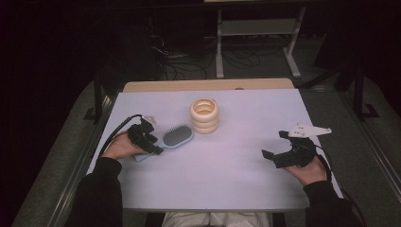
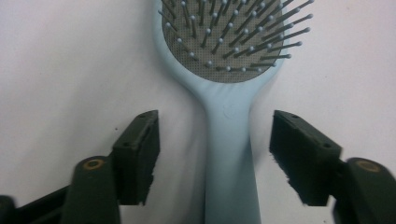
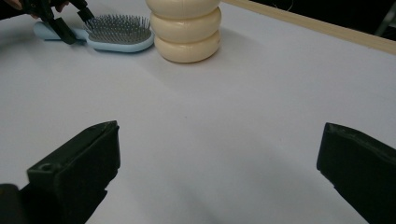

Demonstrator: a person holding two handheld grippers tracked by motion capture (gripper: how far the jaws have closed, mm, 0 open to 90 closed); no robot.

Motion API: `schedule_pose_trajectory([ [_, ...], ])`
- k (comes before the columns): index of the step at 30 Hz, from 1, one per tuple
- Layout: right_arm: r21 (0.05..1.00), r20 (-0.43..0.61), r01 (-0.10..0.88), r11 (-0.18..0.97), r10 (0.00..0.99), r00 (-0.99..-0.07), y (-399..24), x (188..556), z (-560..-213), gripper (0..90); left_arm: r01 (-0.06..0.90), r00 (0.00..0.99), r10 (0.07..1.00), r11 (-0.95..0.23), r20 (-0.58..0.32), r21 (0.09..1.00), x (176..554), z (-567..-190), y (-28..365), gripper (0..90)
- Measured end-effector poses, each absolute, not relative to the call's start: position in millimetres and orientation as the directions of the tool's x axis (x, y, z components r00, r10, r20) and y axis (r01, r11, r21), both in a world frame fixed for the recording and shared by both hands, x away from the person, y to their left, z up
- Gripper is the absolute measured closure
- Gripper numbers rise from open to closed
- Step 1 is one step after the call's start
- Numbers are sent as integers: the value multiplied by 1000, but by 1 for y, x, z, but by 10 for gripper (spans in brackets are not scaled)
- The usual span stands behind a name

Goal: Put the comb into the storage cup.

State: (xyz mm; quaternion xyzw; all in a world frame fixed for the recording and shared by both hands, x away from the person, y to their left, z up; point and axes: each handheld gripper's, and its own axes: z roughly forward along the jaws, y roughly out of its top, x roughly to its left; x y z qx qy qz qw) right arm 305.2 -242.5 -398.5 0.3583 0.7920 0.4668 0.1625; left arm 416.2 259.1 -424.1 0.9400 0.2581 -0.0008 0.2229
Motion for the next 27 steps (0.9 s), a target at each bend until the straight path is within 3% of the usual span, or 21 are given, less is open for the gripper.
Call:
schedule_pose_trajectory([
  [11, 854, 68, 414, 316, 720, -690, -242, 305, -399, 0, 466, 872, 484, -780, -67, 417, 414, -423, 254, 684],
  [27, 855, 69, 413, 313, 721, -689, -242, 305, -398, 0, 437, 882, 471, -789, -32, 431, 407, -423, 254, 700],
])
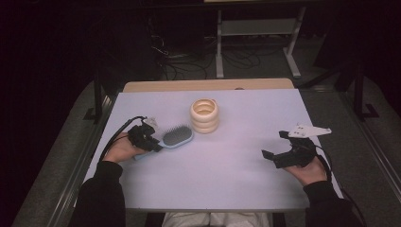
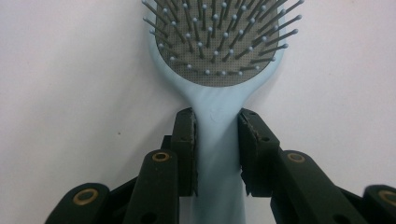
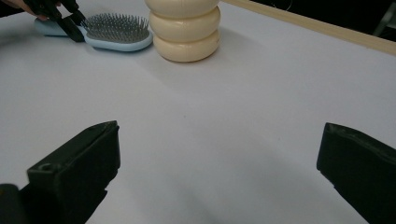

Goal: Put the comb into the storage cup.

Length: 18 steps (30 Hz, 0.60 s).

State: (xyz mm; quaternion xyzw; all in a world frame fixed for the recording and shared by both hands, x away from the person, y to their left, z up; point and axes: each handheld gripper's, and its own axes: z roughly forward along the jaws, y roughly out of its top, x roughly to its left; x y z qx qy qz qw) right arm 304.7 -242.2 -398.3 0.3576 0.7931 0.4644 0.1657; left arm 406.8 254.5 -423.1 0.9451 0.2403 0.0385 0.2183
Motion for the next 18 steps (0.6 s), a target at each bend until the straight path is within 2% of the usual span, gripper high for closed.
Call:
schedule_pose_trajectory([
  [11, 855, 72, 415, 311, 722, -688, -242, 305, -398, 0, 421, 888, 460, -798, -15, 431, 402, -418, 255, 700],
  [18, 856, 71, 414, 310, 722, -688, -242, 305, -398, 0, 400, 892, 452, -787, -2, 470, 397, -410, 259, 699],
])
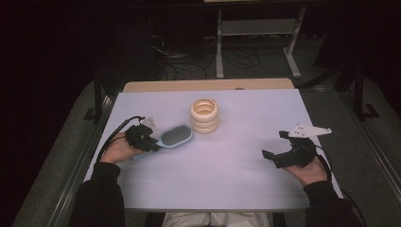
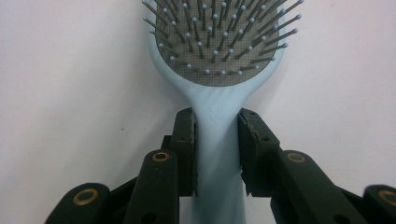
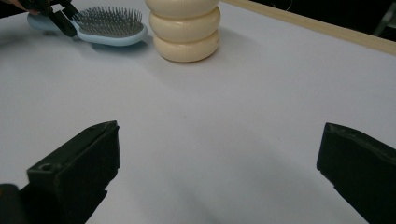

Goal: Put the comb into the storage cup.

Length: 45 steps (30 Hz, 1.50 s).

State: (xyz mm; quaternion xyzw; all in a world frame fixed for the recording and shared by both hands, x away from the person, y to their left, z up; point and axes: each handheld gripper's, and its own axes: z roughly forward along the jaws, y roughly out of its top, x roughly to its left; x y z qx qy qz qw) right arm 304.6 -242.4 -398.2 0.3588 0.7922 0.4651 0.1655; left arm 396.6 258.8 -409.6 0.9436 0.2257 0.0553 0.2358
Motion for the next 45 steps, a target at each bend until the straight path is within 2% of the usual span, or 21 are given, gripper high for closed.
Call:
schedule_pose_trajectory([
  [13, 862, 75, 408, 299, 722, -688, -244, 303, -396, 0, 366, 889, 457, -752, 34, 548, 384, -385, 271, 700],
  [24, 863, 76, 408, 298, 722, -688, -244, 303, -396, 0, 337, 888, 456, -737, 63, 587, 380, -349, 276, 700],
  [45, 859, 82, 414, 301, 717, -692, -244, 304, -397, 0, 279, 897, 424, -765, 127, 580, 383, -314, 256, 700],
])
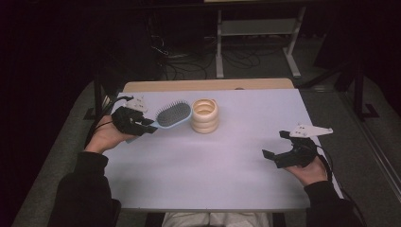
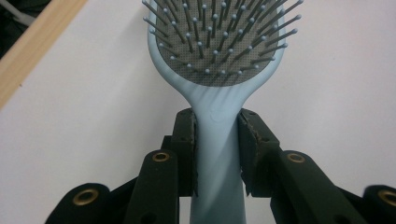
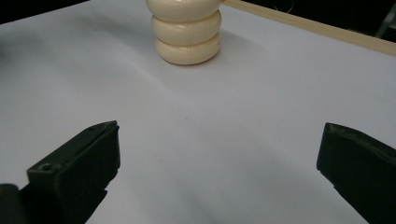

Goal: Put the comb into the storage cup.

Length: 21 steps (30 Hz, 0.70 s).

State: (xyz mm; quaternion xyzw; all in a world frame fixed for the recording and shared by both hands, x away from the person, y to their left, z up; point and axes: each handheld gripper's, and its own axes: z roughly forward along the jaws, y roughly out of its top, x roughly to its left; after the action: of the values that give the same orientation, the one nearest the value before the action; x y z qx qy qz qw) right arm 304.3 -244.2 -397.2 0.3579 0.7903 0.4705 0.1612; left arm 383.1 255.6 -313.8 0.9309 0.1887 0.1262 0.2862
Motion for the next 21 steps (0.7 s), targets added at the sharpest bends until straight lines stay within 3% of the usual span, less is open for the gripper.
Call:
schedule_pose_trajectory([
  [10, 863, 75, 406, 302, 717, -693, -246, 305, -395, 0, 240, 901, 406, -762, 155, 602, 386, -298, 238, 700],
  [21, 868, 69, 393, 304, 710, -701, -247, 305, -364, 0, 182, 908, 369, -771, 196, 610, 388, -281, 210, 700],
])
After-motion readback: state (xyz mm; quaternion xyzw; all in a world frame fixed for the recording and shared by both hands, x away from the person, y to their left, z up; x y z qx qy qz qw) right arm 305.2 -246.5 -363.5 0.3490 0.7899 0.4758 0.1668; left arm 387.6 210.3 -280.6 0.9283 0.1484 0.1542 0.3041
